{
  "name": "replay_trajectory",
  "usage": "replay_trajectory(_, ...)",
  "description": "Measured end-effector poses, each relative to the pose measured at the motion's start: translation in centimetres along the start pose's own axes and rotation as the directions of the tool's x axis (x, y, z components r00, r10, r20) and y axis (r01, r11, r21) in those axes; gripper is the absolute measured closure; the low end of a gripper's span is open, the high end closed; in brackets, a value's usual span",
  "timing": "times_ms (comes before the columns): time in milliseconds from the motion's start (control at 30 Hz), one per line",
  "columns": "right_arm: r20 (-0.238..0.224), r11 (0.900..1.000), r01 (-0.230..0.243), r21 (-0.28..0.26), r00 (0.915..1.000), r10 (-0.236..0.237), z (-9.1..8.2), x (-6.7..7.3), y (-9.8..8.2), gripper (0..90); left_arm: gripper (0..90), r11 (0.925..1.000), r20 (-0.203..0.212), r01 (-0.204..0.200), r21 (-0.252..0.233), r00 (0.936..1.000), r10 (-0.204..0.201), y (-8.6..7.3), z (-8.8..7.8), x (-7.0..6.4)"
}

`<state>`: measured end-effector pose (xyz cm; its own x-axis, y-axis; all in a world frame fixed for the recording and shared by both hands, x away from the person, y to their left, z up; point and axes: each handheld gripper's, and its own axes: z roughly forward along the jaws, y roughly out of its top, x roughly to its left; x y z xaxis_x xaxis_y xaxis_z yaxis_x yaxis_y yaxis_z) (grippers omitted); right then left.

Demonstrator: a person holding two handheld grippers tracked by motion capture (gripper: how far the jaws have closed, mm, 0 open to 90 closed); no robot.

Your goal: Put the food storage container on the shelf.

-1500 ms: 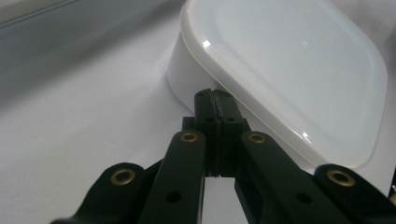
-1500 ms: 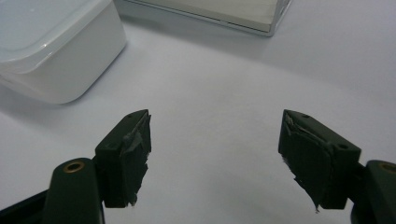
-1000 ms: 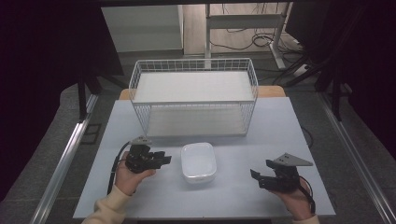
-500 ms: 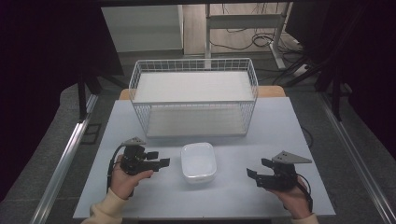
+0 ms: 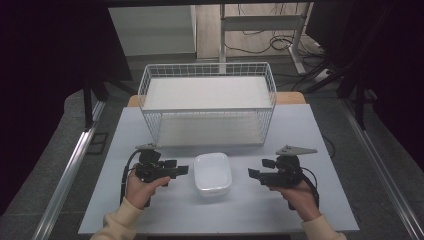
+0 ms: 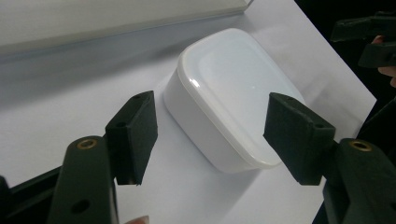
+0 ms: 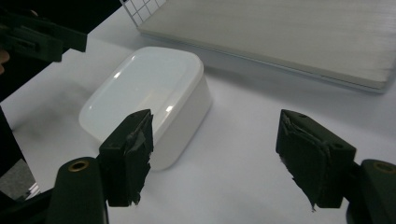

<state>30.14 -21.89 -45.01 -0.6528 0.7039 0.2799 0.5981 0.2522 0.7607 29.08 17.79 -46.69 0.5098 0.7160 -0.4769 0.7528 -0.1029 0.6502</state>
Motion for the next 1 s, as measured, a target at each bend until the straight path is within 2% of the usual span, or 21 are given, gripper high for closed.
replay_trajectory(267, -0.042, 0.999, -0.044, 0.03, 0.9981, 0.045, 2.3, -0.1, 1.3, 28.3, 34.0, 0.9994, 0.0, 0.035, 0.007, 0.9994, -0.035, 0.3, 0.8, 0.4)
replay_trajectory(500, -0.057, 0.997, -0.065, 0.049, 0.9961, 0.068, 3.6, 0.2, 1.9, 29.6, 32.1, 0.9988, 0.026, 0.044, 0.02, 0.9987, -0.044, 0.4, 1.6, 0.1)
replay_trajectory(733, -0.079, 0.995, -0.064, 0.071, 0.9944, 0.07, 5.5, 0.7, 1.8, 31.4, 31.0, 0.9974, 0.047, 0.066, 0.027, 0.9966, -0.068, 0.3, 2.2, 0.1)
replay_trajectory(900, -0.082, 0.994, -0.065, 0.083, 0.994, 0.072, 6.2, 1.1, 1.6, 31.6, 30.9, 0.9976, 0.053, 0.054, 0.042, 0.997, -0.057, 0.1, 2.7, -0.3)
replay_trajectory(933, -0.082, 0.994, -0.062, 0.089, 0.9942, 0.07, 6.4, 1.2, 1.4, 31.6, 31.0, 0.9962, 0.073, 0.069, 0.052, 0.9946, -0.073, -0.1, 3.0, -0.1)
replay_trajectory(1000, -0.083, 0.993, -0.06, 0.1, 0.9942, 0.068, 6.7, 1.4, 1.3, 31.6, 31.0, 0.9947, 0.077, 0.082, 0.062, 0.9933, -0.087, -0.3, 3.4, 0.1)
